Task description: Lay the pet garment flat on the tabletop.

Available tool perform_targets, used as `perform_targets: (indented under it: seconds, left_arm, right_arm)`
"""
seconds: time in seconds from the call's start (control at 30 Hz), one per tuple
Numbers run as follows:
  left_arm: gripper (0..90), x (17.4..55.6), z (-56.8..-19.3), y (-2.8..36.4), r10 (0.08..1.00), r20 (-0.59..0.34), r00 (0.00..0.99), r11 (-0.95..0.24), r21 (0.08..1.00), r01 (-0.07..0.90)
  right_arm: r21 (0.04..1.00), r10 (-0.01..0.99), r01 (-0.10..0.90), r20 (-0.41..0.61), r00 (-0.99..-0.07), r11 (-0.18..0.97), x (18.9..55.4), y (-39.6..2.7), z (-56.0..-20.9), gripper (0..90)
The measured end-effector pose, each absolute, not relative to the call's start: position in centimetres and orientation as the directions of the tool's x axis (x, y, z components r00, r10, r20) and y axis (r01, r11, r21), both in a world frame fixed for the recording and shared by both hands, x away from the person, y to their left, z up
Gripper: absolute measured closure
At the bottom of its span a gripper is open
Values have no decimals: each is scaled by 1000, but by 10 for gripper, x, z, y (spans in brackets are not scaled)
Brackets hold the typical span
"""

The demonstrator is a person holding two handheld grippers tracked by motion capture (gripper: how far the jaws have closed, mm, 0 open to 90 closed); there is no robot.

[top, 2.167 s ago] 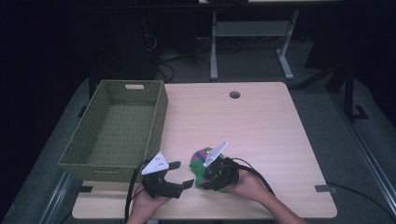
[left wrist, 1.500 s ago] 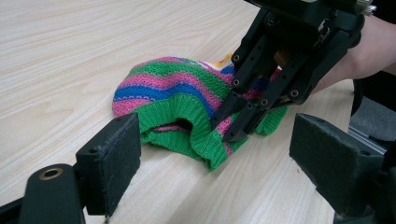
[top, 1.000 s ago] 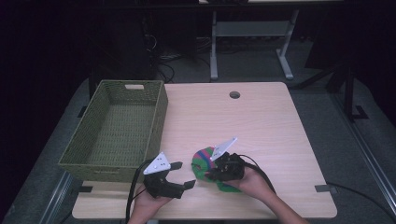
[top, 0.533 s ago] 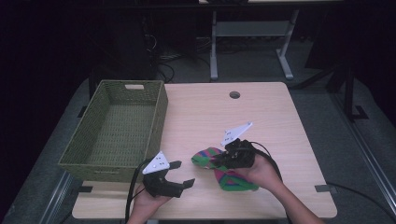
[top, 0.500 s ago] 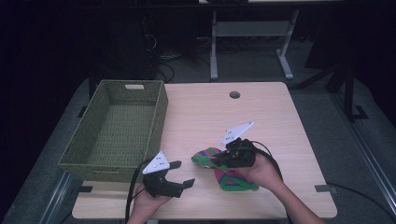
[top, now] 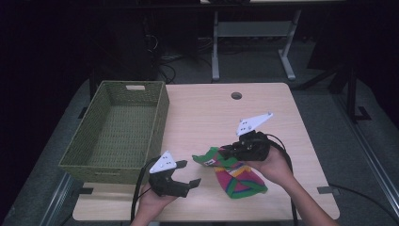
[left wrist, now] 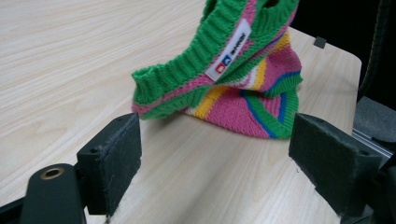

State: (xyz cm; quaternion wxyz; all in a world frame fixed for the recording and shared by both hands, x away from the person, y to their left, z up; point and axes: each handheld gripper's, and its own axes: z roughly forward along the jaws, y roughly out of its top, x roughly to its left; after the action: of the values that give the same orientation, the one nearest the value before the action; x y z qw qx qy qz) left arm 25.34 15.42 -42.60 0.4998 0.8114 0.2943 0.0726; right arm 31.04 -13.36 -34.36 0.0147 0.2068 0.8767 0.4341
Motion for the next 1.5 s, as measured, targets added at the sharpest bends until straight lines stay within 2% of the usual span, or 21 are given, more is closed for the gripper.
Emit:
perform_targets:
  seconds: [0.17,0.47,0.8,1.03,1.07,1.1,1.2,1.5]
  left_arm:
    - [167,264,-429,148,569,-180,803,-329,845,422]
    - [231,274,-435,143,564,-177,807,-348,835,426]
    - [412,295,-446,127,539,-151,829,-389,828,404]
    - [635,296,-444,120,507,-138,851,-398,838,373]
    - [635,297,-442,120,503,-145,852,-393,839,375]
    - [698,298,-438,120,501,-166,850,-382,839,389]
    - [771,299,-433,119,502,-161,850,-373,846,381]
    - [804,308,-407,114,493,-103,864,-423,840,341]
  right_arm:
    - [776,370,341,150,-917,531,308,-138,-339,827]
    - [795,370,337,153,-916,504,307,-148,-334,827]
    - [804,370,343,167,-914,485,310,-156,-333,826]
    - [803,381,352,171,-909,481,312,-162,-336,826]
    - [803,383,357,175,-907,478,313,-164,-336,826]
    - [804,390,363,179,-903,471,314,-167,-336,825]
    - [806,394,367,183,-901,464,315,-172,-336,825]
    - [801,447,398,186,-875,447,316,-192,-346,823]
